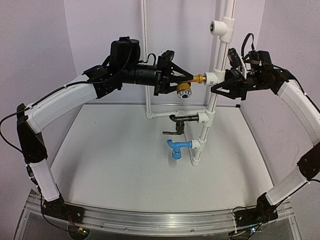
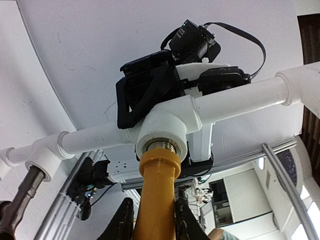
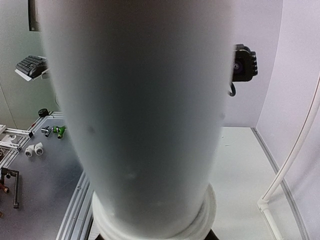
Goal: Install the water faucets
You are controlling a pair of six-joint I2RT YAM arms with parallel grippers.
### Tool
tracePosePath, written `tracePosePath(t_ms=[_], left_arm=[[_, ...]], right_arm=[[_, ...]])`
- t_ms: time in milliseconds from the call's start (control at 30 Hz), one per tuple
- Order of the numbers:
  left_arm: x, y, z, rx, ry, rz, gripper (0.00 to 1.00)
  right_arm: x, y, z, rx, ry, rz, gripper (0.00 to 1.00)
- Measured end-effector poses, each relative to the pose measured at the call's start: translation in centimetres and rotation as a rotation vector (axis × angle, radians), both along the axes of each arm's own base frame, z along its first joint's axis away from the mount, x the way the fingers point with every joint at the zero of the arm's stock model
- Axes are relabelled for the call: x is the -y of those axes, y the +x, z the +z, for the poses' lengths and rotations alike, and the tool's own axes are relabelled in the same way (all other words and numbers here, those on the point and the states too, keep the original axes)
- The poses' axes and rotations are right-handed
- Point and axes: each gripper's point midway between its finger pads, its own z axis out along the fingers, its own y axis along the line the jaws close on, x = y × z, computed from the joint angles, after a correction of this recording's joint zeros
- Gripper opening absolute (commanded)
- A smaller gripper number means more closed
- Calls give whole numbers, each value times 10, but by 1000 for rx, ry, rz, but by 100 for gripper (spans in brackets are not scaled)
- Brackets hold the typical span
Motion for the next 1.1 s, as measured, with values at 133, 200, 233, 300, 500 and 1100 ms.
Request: tracePosePath(t_ms=[133, 200, 233, 300, 500, 1100], left_arm=[[0, 0, 1, 89, 14, 9, 0], [0, 0, 0, 144, 18, 15, 0], [0, 0, 0, 175, 20, 17, 0], [0, 0, 0, 235, 24, 21, 0], [2, -2, -3, 474, 38, 30, 0], [-2, -1, -8, 1482, 152, 81, 0]], right_arm=[[0, 0, 0, -1, 1, 2, 0], [0, 0, 0, -2, 1, 2, 0], [0, 0, 0, -2, 1, 2, 0], [0, -1, 0, -3, 2, 3, 0], [0, -1, 0, -3, 2, 5, 0], [-4, -6, 0, -1, 0, 21, 0]])
